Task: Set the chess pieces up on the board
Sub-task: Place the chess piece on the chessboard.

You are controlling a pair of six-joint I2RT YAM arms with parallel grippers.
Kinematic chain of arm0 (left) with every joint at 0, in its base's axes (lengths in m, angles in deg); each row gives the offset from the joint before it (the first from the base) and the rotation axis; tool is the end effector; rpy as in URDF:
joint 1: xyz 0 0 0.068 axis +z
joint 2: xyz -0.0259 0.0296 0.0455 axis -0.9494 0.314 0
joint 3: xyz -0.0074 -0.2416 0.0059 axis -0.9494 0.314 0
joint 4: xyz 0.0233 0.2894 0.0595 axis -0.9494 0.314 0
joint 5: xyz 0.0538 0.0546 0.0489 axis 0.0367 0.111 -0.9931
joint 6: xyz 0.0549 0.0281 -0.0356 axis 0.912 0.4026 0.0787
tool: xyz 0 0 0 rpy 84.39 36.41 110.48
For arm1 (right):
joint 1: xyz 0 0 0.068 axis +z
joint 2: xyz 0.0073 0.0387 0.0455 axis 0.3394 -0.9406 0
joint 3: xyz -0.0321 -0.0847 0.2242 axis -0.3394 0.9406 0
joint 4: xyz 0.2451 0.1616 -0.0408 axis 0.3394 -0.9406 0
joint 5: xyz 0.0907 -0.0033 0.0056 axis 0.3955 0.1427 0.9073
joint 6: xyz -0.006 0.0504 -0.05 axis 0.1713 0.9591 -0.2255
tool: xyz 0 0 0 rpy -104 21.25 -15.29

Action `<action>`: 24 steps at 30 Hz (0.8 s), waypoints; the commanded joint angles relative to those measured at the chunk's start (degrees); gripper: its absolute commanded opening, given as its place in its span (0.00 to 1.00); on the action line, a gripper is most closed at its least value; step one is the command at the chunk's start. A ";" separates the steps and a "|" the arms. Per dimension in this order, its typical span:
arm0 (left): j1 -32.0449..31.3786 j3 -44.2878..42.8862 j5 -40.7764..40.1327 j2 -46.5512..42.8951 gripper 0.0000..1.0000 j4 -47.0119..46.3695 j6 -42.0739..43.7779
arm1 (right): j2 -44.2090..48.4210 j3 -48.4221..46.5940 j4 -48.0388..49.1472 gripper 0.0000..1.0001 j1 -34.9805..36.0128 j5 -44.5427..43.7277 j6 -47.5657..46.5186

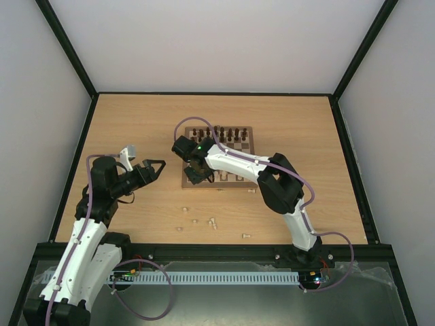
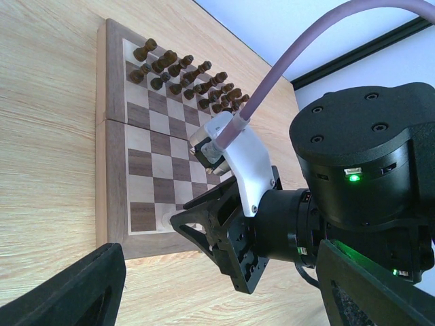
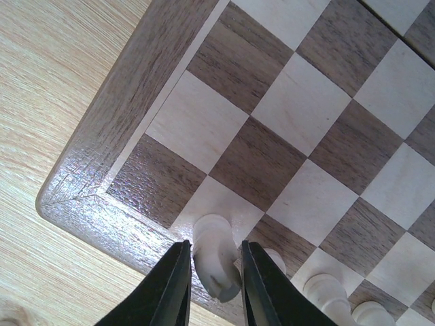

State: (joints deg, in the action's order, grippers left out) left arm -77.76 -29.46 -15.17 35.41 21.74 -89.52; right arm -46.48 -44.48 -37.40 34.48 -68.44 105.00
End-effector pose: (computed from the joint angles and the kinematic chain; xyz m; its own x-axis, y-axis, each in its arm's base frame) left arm 0.2318 -0.0564 0.2384 -0.6546 -0.4872 -0.5780 0.2099 0.6173 -0.7582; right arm 0.2905 0.3858 0.1413 -0.7065 -0.5346 -0.4639 -0.5825 0.8114 -0.0479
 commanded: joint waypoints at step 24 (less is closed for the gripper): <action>0.44 -3.78 0.42 -0.80 0.80 1.04 0.11 | 16.80 7.91 1.15 0.40 2.52 5.38 2.43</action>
State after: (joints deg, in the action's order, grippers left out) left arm -77.76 -30.93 -15.15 35.34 21.80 -89.56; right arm -33.62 -40.48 -35.36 34.77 -65.46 106.09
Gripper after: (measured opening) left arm 0.799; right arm 0.382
